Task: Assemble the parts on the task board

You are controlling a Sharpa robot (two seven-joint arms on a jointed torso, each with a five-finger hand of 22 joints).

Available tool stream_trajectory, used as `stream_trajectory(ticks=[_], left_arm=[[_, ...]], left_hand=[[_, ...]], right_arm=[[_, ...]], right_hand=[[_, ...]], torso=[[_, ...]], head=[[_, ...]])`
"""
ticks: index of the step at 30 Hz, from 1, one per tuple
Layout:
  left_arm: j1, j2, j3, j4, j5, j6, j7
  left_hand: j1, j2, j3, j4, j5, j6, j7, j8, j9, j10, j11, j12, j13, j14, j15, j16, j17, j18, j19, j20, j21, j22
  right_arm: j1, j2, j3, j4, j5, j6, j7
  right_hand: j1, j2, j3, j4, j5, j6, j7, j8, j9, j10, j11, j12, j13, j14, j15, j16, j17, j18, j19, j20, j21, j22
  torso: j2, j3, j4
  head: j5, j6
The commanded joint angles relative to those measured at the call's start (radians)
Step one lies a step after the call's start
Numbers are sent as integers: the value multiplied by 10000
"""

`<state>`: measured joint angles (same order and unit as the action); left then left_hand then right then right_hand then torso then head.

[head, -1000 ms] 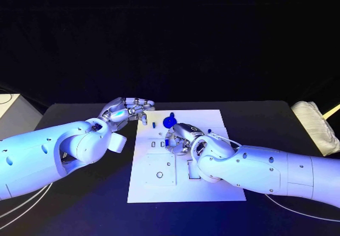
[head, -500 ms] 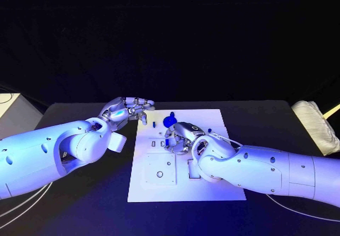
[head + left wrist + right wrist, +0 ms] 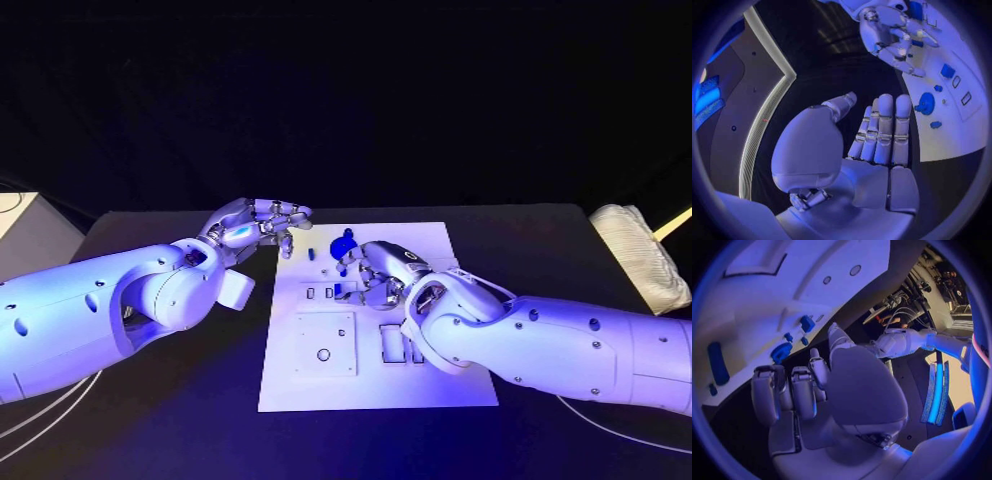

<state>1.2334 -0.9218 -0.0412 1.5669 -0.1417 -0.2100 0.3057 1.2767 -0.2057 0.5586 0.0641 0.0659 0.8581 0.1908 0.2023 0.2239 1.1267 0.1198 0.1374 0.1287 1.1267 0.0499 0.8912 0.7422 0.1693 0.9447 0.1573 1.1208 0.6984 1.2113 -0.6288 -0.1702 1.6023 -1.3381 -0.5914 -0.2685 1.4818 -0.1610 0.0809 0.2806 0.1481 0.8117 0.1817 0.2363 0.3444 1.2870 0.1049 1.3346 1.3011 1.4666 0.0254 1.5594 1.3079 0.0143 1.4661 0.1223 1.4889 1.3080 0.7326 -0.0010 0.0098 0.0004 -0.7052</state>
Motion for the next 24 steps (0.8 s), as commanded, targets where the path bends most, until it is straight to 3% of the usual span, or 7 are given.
stream_trajectory(ticks=[1,3,4,5,7,10,24], left_arm=[[8,96,6,-171,-1114,-25,-672],[8,193,6,-323,-1406,-64,-864],[9,246,6,-396,-1513,-61,-956],[9,300,6,-468,-1633,-30,-1071],[11,414,8,-630,-2087,158,-1479],[28,555,12,-802,-2923,452,-2317],[596,1970,22,-1919,-7102,2557,-6939]], left_hand=[[-228,5,-332,89,-33,363,-203,406,290,718,-240,1088,630,1074,-194,1487,1297,-244,1170,-186,959,1475],[-275,18,-526,108,-23,607,-318,733,515,824,-379,1871,1173,1734,-307,2595,2497,-368,1676,-296,1393,2144],[-539,1,-806,249,19,1000,-548,1195,826,1126,-575,2910,1880,2920,-455,4434,4782,-581,2519,-396,2025,3276],[-521,-24,-935,233,213,780,-1057,1723,1372,364,-806,4781,3392,3335,-733,5298,5739,-701,3003,-651,2470,3897],[-889,42,-656,628,113,272,-767,2769,2596,-590,-779,8385,6422,3744,-680,5998,6881,-865,3520,-628,2924,4818],[-1284,-69,-771,987,56,151,-769,3090,3065,275,-780,10030,8140,4060,-661,6356,7487,-994,3996,-646,3231,5483],[-1403,117,-782,1615,26,88,-700,3134,3449,507,-732,10514,8569,4229,-640,6522,7794,-1087,4364,-649,3444,5946]], right_arm=[[279,-412,44,330,927,126,1614],[459,-736,59,536,1333,401,1841],[535,-890,65,628,1550,558,1921],[610,-1046,71,721,1774,696,1978],[779,-1430,80,940,2296,975,2089],[968,-1926,87,1206,2857,1257,2182],[1393,-3416,161,1471,4083,1191,2162]], right_hand=[[265,86,216,-71,99,143,-30,123,41,11,-95,53,20,978,-63,4,2378,75,634,-2,-47,2034],[386,153,376,-97,173,190,-48,192,55,6,-117,50,5,986,-84,18,2410,76,634,-26,-51,2034],[437,181,448,-112,218,195,-50,211,56,-9,-123,37,-13,988,-90,21,2418,85,617,-34,-88,2010],[484,210,528,-125,249,179,-48,222,53,-68,-124,-13,-72,978,-94,5,2382,116,557,-40,-214,1926],[545,223,660,-144,314,140,-40,240,47,-201,-121,-127,-202,931,-97,-76,2207,187,416,-46,-511,1728],[569,176,810,-153,555,131,-38,282,45,-175,-122,-113,-197,935,-100,-71,2225,180,428,-52,-492,1746],[499,164,959,-101,637,74,-27,298,29,-228,-114,-159,-267,920,-96,-96,2174,219,354,-52,-662,1636]], torso=[[-102,27,-62],[-161,42,-61],[-172,48,-53],[-209,50,-42],[-249,57,-32],[-324,76,-31],[-537,202,29]], head=[[8,-48],[-7,-69],[-24,-77],[-36,-98],[14,-111],[9,-165],[175,-324]])
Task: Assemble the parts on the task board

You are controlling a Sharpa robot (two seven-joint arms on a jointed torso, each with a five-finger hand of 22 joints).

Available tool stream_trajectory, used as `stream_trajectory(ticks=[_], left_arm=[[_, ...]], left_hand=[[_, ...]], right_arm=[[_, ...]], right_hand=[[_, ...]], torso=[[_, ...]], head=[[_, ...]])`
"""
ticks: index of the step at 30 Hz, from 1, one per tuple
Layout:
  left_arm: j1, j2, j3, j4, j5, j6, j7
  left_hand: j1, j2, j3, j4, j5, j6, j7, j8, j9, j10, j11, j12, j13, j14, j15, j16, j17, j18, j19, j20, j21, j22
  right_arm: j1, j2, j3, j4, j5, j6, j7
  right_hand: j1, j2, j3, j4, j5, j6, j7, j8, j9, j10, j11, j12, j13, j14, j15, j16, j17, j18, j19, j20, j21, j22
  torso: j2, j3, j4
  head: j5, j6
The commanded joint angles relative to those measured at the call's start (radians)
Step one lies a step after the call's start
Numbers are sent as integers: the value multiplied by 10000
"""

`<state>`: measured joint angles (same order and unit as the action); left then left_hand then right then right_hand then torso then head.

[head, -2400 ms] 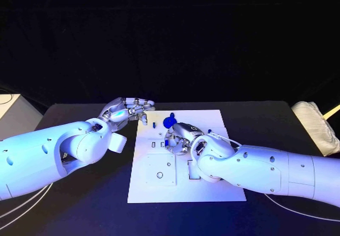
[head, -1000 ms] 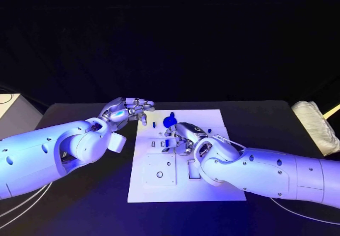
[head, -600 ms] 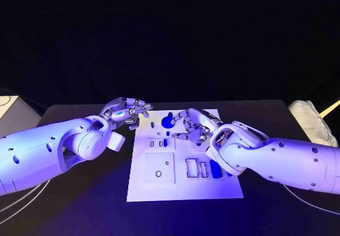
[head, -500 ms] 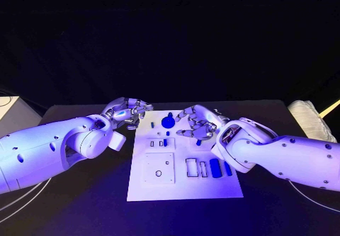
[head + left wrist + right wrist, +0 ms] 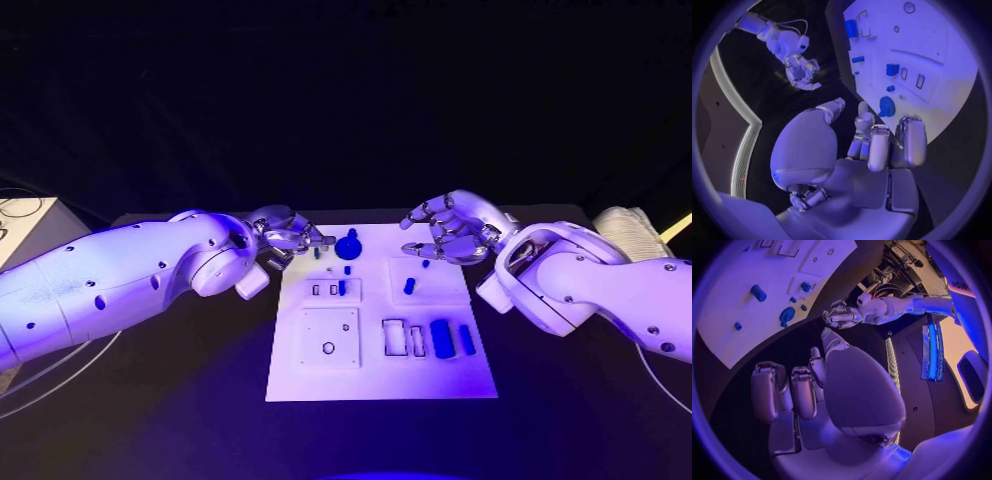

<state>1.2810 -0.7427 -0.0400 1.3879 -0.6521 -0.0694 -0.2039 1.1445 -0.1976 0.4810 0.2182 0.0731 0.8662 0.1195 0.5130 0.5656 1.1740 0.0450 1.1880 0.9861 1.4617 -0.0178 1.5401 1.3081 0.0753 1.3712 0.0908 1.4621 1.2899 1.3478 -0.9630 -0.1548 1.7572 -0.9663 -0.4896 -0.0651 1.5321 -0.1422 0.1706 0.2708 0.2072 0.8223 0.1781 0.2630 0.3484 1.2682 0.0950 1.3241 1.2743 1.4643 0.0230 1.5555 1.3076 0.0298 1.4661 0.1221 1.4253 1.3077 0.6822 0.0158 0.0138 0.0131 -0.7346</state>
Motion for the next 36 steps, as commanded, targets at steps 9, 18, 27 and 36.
stream_trajectory(ticks=[9,18,27,36], left_arm=[[425,1121,-128,-920,-2700,2273,-3216],[583,1735,-255,-1356,-2849,2749,-3569],[606,2168,-417,-1621,-2859,2890,-3694],[607,2380,-522,-1811,-2805,2983,-3682]], left_hand=[[-358,13,-293,603,-74,-40,10,124,279,-80,24,-47,-132,870,43,12,2113,-159,142,21,51,92],[-387,151,-397,716,-53,-48,-23,351,593,-385,1,-283,-473,803,27,-76,1980,-136,56,16,-3,-12],[-1094,136,-1188,743,-107,-300,6,374,879,-612,31,-464,-763,789,50,-95,1965,-127,16,23,-33,-55],[-1107,170,-1228,740,-103,-306,5,381,902,-671,32,-517,-841,753,52,-142,1890,-111,-36,24,-64,-129]], right_arm=[[116,-187,18,-284,329,43,-30],[159,-75,19,-396,276,53,-119],[171,35,19,-485,248,61,-124],[181,87,19,-520,245,96,-140]], right_hand=[[-13,-15,87,6,50,-32,11,39,-12,-31,-13,-47,7,945,-71,-53,2187,57,367,-50,0,1658],[-179,23,198,107,-46,-36,16,81,-16,9,-6,-13,21,955,-64,-39,2221,52,380,-45,16,1672],[-215,-2,226,112,-85,-82,22,69,-27,-60,-3,-67,-48,944,-62,-58,2183,68,350,-44,-55,1627],[-215,-2,226,112,-85,-82,22,69,-27,-60,-3,-67,-48,944,-62,-58,2183,68,350,-44,-55,1627]], torso=[[3,63,-14],[62,67,-35],[113,54,-68],[134,54,-86]], head=[[123,-91],[91,-129],[77,-134],[62,-121]])
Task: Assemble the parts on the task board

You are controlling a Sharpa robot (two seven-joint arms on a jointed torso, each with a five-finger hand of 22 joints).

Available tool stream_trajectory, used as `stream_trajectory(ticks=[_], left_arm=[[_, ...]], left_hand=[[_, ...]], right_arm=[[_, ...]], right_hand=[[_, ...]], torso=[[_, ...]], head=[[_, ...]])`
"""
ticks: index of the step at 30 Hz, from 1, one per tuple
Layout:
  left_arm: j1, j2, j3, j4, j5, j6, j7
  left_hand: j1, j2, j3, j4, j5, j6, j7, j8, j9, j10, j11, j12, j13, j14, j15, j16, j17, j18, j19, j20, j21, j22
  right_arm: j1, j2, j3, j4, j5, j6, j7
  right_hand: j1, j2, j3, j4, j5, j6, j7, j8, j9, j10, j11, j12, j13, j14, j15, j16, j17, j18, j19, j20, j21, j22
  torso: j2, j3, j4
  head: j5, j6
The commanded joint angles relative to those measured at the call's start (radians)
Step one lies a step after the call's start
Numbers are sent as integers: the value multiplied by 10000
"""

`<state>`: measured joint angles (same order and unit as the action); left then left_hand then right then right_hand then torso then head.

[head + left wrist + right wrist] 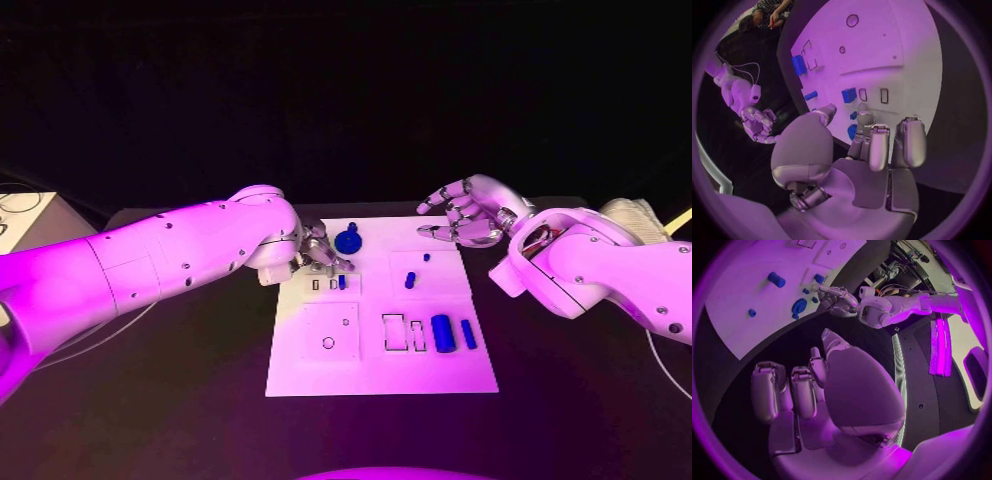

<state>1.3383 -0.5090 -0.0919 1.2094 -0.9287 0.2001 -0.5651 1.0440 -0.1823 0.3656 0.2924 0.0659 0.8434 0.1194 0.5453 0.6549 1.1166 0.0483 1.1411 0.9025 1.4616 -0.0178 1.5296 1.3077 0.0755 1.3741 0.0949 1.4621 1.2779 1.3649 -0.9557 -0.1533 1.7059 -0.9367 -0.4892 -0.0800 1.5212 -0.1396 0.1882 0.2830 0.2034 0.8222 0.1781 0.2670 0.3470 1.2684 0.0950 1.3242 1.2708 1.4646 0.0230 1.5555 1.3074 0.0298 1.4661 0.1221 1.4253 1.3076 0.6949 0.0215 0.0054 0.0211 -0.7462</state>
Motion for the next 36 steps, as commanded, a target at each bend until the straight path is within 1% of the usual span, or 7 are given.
stream_trajectory(ticks=[1,10,14,17,27,33,36], left_arm=[[34,56,-5,-40,-38,302,-62],[31,188,-14,-185,81,520,52],[29,219,-19,-213,116,697,81],[26,237,-28,-250,128,772,111],[18,311,-59,-375,142,737,192],[16,319,-68,-397,281,753,319],[15,324,-74,-400,325,807,381]], left_hand=[[-94,39,-84,-8,-26,-77,5,64,21,-98,-2,-47,-4,754,52,-37,1895,-112,-69,-16,-66,-13],[-5,130,-121,-32,-9,-82,-1,89,76,-130,-7,-73,-44,750,50,-41,1892,-112,-74,-14,-71,-15],[317,276,-155,-66,0,-95,-16,132,189,-135,-19,-70,-58,741,40,-53,1880,-111,-79,-18,-75,-12],[436,316,-169,-71,-1,-103,-17,143,228,-147,-21,-75,-73,738,39,-57,1876,-111,-81,-19,-77,-12],[706,458,-168,-77,-8,-85,-36,185,322,-133,-38,-51,-62,737,27,-60,1877,-110,-85,-25,-81,-11],[783,510,-159,-79,-5,-84,-40,191,346,-134,-44,-50,-70,733,23,-66,1869,-109,-88,-27,-83,-14],[999,621,-113,-110,-9,-93,-51,194,395,-296,-51,-197,-286,703,14,-107,1810,-88,-159,-34,-127,-109]], right_arm=[[10,18,5,-9,-50,97,7],[11,86,4,-66,-45,146,2],[10,122,3,-98,-148,173,17],[10,153,1,-117,-341,193,18],[8,200,0,-145,-468,211,12],[5,239,0,-158,-477,248,2],[3,257,0,-162,-479,265,-3]], right_hand=[[-106,-29,50,-10,-46,-81,22,29,-13,-62,-4,-67,-13,942,-63,-58,2185,68,350,-43,-55,1628],[-120,-31,67,-8,-52,-96,24,27,-17,-62,-2,-66,-14,940,-62,-61,2178,67,352,-42,-52,1631],[-138,-22,82,0,-55,-96,24,31,-18,-55,-1,-61,-11,937,-61,-67,2166,69,348,-41,-62,1625],[-143,-17,89,3,-55,-95,24,33,-18,-55,-1,-61,-11,935,-61,-71,2158,68,351,-41,-57,1628],[-152,-15,94,6,-56,-93,24,36,-17,-51,-1,-58,-9,934,-60,-72,2157,70,347,-41,-66,1623],[-165,-8,108,10,-57,-87,23,44,-17,-32,-1,-42,6,934,-60,-73,2154,68,352,-40,-57,1630],[-165,-8,108,10,-57,-87,23,44,-17,-32,-1,-42,6,934,-60,-73,2154,68,352,-40,-57,1630]], torso=[[11,1,2],[6,3,-2],[6,2,-2],[10,-4,8],[5,-7,11],[8,-3,8],[6,-3,9]], head=[[-21,-5],[-52,-38],[-59,-42],[-56,-33],[-37,-53],[-33,-20],[-33,-18]])
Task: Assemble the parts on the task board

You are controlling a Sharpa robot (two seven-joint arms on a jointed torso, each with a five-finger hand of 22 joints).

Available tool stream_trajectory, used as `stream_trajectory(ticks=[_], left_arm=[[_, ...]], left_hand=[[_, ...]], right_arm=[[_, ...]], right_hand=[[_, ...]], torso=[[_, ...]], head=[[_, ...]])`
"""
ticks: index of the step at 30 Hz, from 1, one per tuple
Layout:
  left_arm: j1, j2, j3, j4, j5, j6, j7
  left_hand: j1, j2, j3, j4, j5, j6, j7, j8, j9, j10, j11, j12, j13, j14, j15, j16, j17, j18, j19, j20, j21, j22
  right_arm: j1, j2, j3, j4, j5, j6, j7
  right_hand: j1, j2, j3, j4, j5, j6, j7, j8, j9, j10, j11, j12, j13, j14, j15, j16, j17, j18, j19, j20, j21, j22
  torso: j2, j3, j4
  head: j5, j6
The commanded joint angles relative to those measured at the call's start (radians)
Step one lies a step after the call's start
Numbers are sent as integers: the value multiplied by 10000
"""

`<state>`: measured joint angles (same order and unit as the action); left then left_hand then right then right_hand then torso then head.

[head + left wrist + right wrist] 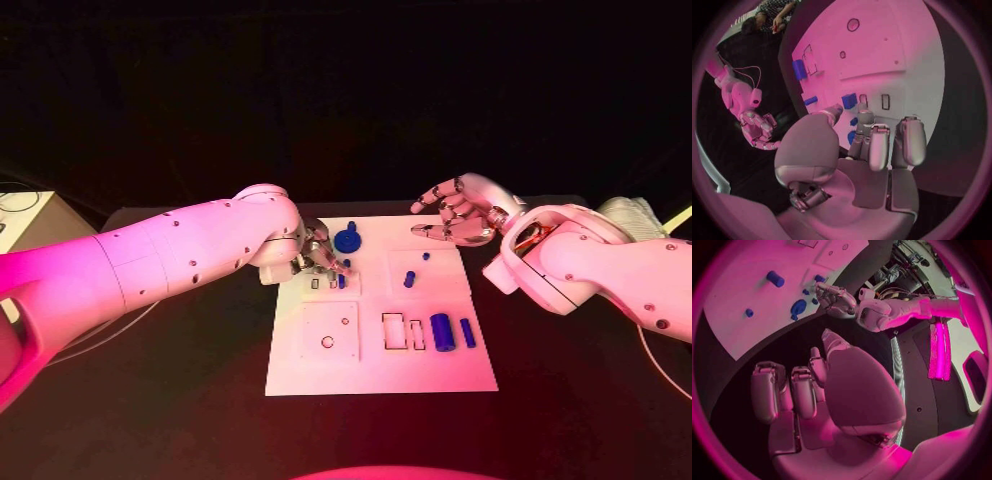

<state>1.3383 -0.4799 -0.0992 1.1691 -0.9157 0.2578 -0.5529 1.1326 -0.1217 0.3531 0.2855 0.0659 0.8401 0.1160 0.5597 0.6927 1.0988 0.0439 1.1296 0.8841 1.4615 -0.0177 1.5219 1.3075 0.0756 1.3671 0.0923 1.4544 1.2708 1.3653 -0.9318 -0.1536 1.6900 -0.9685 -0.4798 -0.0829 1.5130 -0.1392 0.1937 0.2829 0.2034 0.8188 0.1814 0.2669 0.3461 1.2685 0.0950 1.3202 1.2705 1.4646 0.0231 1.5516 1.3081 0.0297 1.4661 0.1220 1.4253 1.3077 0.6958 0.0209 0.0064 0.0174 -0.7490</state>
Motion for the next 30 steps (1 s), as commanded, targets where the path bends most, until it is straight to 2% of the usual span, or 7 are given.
stream_trajectory(ticks=[1,13,18,26,28,29,30], left_arm=[[15,35,-4,6,205,248,279],[13,47,-58,43,377,330,351],[13,33,-64,38,416,288,394],[13,22,-67,48,565,329,443],[13,7,-67,42,680,293,449],[13,-10,-67,40,767,211,476],[13,-30,-67,43,872,119,494]], left_hand=[[181,35,29,-58,-13,-68,-20,48,27,-203,-10,-164,-216,698,12,-37,1803,-87,-100,-10,-57,-50],[590,216,154,-105,-19,-49,-61,45,104,-186,-47,-196,-260,687,-15,-55,1787,-80,-129,-25,-80,-78],[1280,491,679,-397,-27,-49,-134,12,177,-152,-118,-208,-275,687,-78,-62,1786,-79,-131,-70,-87,-72],[1533,522,1174,-594,-23,-39,-167,5,253,-102,-150,-192,-258,693,-106,-60,1798,-82,-123,-102,-87,-55],[1676,540,1622,-775,-14,-48,-180,11,315,-46,-176,-163,-215,694,-131,-63,1799,-82,-121,-120,-89,-49],[1774,453,2395,-1090,13,-66,-188,82,454,13,-199,-152,-180,701,-145,-60,1810,-87,-105,-145,-81,-23],[1695,401,2652,-1156,15,-69,-190,123,519,44,-202,-142,-173,707,-135,-55,1821,-86,-105,-150,-82,-21]], right_arm=[[-1,23,3,-3,-161,176,23],[-19,67,0,-44,-162,240,-38],[-23,74,-2,-58,-162,262,-62],[-27,87,-3,-78,-160,277,-76],[-28,88,-3,-84,-158,281,-80],[-29,91,-4,-92,-145,284,-81],[-31,95,-4,-100,-131,287,-84]], right_hand=[[-82,-12,53,11,-57,-52,-10,44,-8,-32,-2,-3,9,933,-61,-34,2147,68,352,-40,-57,1629],[-92,-4,73,10,-53,-41,-13,55,-7,-28,-4,0,8,934,-62,-32,2152,66,356,-40,-50,1634],[-95,-1,83,9,-48,-38,-14,59,-7,-9,-5,15,24,934,-62,-33,2151,65,359,-40,-44,1638],[-103,1,99,8,-32,-30,-16,67,-6,4,-7,26,33,931,-64,-39,2139,68,354,-40,-58,1629],[-103,1,99,8,-32,-30,-16,67,-6,4,-7,26,33,931,-64,-39,2139,68,354,-40,-58,1629],[-107,1,104,9,-27,-27,-16,70,-6,1,-8,23,29,931,-64,-39,2139,70,350,-41,-66,1624],[-119,4,112,13,-17,-24,-16,74,-6,-4,-8,19,22,927,-65,-46,2125,72,346,-41,-76,1618]], torso=[[-1,3,-2],[7,8,1],[6,9,3],[6,8,-10],[9,9,-14],[10,9,-12],[10,9,-11]], head=[[-1,7],[-13,-10],[-17,-20],[-14,-48],[-17,-53],[-18,-54],[-19,-53]])
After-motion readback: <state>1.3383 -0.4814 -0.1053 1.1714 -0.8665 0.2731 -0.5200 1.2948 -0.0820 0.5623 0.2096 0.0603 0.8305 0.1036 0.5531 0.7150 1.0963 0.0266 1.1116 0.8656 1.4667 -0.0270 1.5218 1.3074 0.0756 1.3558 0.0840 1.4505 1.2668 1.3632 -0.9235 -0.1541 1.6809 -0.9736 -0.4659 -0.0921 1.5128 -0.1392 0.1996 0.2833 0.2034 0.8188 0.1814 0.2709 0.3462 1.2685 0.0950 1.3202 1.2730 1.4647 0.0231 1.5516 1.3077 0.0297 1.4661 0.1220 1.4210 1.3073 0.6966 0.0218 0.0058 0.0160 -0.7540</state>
